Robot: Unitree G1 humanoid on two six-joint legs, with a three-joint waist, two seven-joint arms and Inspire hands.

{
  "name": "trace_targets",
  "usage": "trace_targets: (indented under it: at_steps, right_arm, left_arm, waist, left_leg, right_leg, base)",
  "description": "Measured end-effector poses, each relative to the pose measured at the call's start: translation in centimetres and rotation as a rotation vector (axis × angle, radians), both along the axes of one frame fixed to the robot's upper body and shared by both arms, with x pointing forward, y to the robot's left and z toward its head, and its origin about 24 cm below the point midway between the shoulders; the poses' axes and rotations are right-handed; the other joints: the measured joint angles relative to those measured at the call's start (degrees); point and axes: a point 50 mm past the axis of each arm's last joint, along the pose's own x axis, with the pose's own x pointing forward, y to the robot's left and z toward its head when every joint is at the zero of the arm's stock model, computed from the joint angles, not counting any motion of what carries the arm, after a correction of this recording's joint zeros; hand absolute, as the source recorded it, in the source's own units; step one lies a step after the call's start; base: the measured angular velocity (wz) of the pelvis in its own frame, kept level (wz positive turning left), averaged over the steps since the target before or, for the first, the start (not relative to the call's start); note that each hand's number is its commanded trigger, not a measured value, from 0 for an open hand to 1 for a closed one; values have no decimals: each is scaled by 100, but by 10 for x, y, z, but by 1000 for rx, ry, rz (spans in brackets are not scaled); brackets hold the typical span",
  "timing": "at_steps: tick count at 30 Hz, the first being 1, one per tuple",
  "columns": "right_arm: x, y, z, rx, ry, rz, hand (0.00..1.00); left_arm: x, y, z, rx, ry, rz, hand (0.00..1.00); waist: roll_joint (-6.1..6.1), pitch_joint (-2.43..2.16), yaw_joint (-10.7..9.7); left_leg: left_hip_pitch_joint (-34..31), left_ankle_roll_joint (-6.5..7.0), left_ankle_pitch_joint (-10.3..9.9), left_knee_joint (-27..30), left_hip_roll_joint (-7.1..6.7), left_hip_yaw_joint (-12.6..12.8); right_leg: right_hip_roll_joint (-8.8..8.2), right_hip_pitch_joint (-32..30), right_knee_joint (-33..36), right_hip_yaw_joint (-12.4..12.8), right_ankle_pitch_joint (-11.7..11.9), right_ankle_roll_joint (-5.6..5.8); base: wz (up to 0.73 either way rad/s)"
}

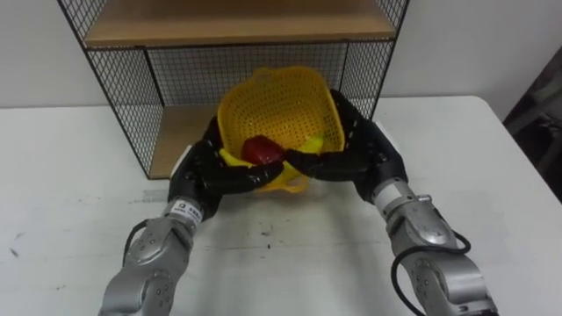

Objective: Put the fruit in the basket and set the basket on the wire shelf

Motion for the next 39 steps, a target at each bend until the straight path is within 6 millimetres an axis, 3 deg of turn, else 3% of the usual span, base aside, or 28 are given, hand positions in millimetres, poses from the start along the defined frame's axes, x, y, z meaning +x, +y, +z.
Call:
trace_targets:
  at_steps: [13,21,24,39]
  right_arm:
    - [22,10,7,33,58,-30,0]
    - [22,11,-7,51,145,-74,0]
    - [22,12,-8,56,154,-72,0]
    - [28,10,-26,151,294,-109,0]
  left_arm:
    - [15,-5,6,4,46,15,0]
    - [18,-8,6,18,83,24,0]
    - [17,-8,5,24,97,35,0]
    - [26,-3,1,15,171,66,0]
  waist:
    - [25,-15,-8]
    - [137,-30,-16]
    - [181,-55,-23]
    - [193,-46,-48]
  left_leg:
    - [9,24,37,-34,10,23]
    - [180,27,41,-57,1,1]
    - [209,16,42,-63,0,-4]
    - [280,-9,50,-107,-9,-37]
  right_leg:
    - [15,53,-113,-5,94,-52]
    - [4,226,-137,-22,99,-52]
    - [4,256,-137,-39,91,-39]
    - [7,357,-216,-82,102,-17]
  base:
    - [0]
    - [0]
    - [0]
    - [0]
